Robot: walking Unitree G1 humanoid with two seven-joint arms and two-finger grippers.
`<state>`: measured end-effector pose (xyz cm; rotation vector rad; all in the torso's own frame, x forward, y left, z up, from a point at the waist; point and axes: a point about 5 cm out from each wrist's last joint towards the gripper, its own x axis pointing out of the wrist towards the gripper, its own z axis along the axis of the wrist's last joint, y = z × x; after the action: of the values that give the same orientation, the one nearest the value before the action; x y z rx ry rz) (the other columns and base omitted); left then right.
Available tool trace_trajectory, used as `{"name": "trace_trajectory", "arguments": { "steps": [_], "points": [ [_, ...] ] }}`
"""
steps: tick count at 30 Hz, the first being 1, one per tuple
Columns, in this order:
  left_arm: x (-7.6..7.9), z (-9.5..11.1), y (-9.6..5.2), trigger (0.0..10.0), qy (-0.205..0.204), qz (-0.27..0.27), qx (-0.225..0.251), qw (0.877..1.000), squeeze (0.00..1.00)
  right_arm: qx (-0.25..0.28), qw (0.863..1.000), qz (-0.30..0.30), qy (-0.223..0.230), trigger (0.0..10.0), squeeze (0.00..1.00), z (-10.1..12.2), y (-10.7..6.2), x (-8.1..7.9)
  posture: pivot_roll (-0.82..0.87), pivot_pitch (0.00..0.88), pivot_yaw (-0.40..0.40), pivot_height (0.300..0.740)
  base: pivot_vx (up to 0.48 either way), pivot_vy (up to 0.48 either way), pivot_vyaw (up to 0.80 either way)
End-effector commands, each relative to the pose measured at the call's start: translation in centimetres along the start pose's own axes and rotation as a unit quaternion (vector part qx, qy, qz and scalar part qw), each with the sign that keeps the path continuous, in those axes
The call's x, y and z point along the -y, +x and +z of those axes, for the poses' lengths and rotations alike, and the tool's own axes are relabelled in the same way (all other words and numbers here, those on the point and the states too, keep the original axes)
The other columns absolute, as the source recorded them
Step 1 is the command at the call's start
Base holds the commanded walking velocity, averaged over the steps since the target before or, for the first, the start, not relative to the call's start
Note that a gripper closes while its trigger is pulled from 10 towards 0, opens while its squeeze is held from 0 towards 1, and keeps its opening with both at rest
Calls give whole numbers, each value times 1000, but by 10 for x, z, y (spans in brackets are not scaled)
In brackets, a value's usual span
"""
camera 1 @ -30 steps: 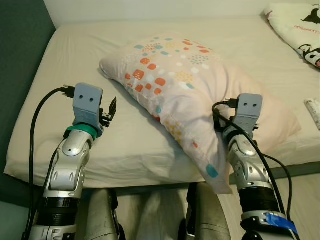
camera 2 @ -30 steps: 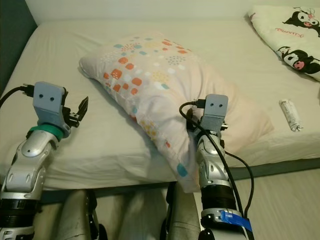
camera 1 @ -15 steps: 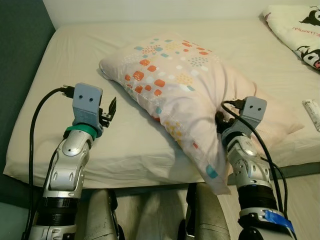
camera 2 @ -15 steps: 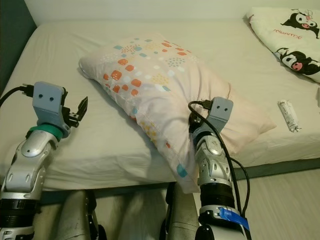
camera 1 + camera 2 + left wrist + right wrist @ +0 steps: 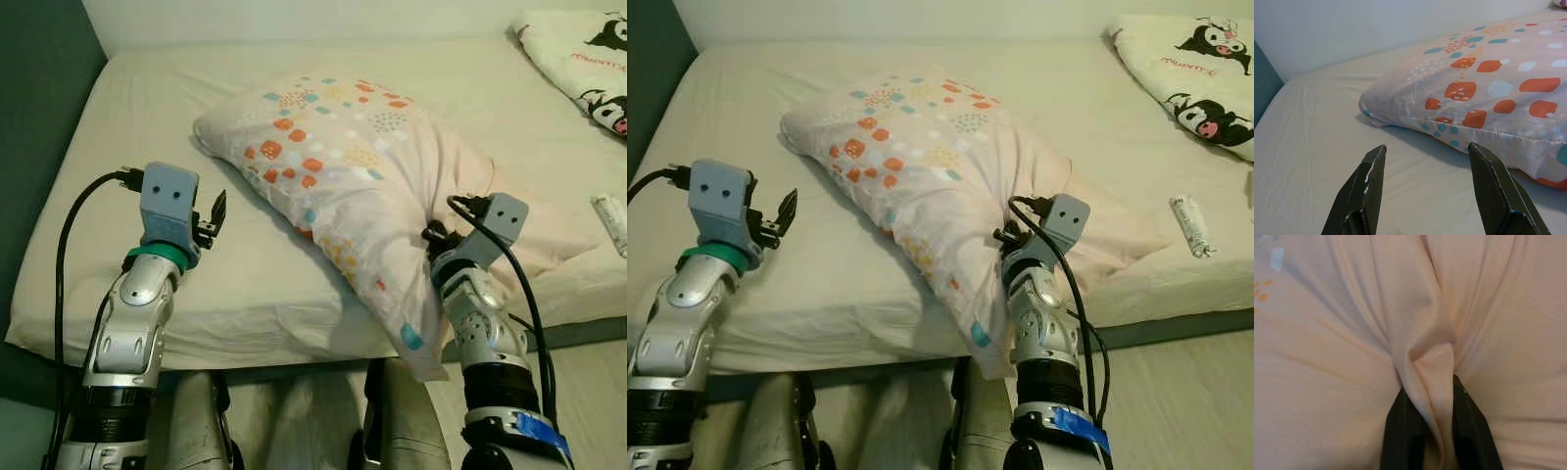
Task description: Clean up the room
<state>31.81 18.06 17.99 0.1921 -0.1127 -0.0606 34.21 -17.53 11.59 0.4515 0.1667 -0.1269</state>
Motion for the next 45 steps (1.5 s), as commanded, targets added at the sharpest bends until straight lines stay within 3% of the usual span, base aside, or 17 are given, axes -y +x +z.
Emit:
{"name": "trace_trajectory", "arguments": {
  "steps": [1,6,12,14,15,20,21,23,26,28,31,32,33,36,37,39,45],
  "points": [
    [-1,-3,-3,10000,-3,3,-9,1000,0,-79,996,-13,34,0,0,-33,-5,7,48,66,25,550,0,0,0],
    [-2,-3,-3,10000,-2,4,-9,1000,0,-94,990,6,101,0,0,-35,-4,0,47,68,26,550,0,0,0],
    [-3,-3,-2,10000,-2,6,-10,1000,0,-100,966,113,212,0,0,-26,-3,-32,46,68,28,550,0,0,0],
    [-3,-3,-2,10000,-2,7,-10,1000,0,-85,942,195,259,0,0,-12,-7,-55,45,69,29,550,0,0,0],
    [-3,-3,-2,10000,-2,7,-10,1000,0,-85,942,195,259,0,0,-12,-7,-55,45,69,29,550,0,0,0],
    [-4,-3,-2,10000,-3,8,-10,1000,0,-69,892,320,312,0,0,7,-22,-88,40,68,32,550,0,0,0],
    [-4,-3,-2,10000,-3,8,-10,1000,0,-69,892,320,312,0,0,7,-22,-88,40,68,32,550,0,0,0],
    [-6,-2,0,10000,-5,14,-8,1000,0,-77,865,376,323,0,0,10,-33,-108,31,67,35,550,0,0,0],
    [-8,-1,1,10000,-6,18,-7,1000,0,-83,856,394,324,0,0,10,-37,-117,31,67,35,550,0,0,0],
    [-23,12,7,10000,-12,47,16,999,0,-108,836,422,333,0,0,5,-41,-139,31,66,33,550,0,0,0],
    [-30,17,9,10000,-16,58,25,998,0,-116,829,431,337,0,0,3,-42,-146,31,66,33,550,0,0,0],
    [-39,25,12,10000,-23,74,36,996,0,-120,812,453,347,0,0,5,-45,-156,31,63,34,550,0,0,0],
    [-39,25,12,10000,-23,74,36,996,0,-120,812,453,347,0,0,5,-45,-156,31,63,34,550,0,0,0],
    [-62,50,18,10000,-47,113,71,990,0,-112,753,534,367,0,0,22,-57,-183,36,62,33,550,0,0,0],
    [-62,50,18,10000,-47,113,71,990,0,-112,753,534,367,0,0,22,-57,-183,36,62,33,550,0,0,0],
    [-68,61,19,10000,-62,123,86,987,0,-109,722,575,369,0,0,29,-65,-190,38,62,31,550,0,0,0],
    [-68,71,20,10000,-71,118,99,986,0,-125,700,605,358,0,0,28,-76,-198,37,61,30,550,0,0,0]
  ]
}}
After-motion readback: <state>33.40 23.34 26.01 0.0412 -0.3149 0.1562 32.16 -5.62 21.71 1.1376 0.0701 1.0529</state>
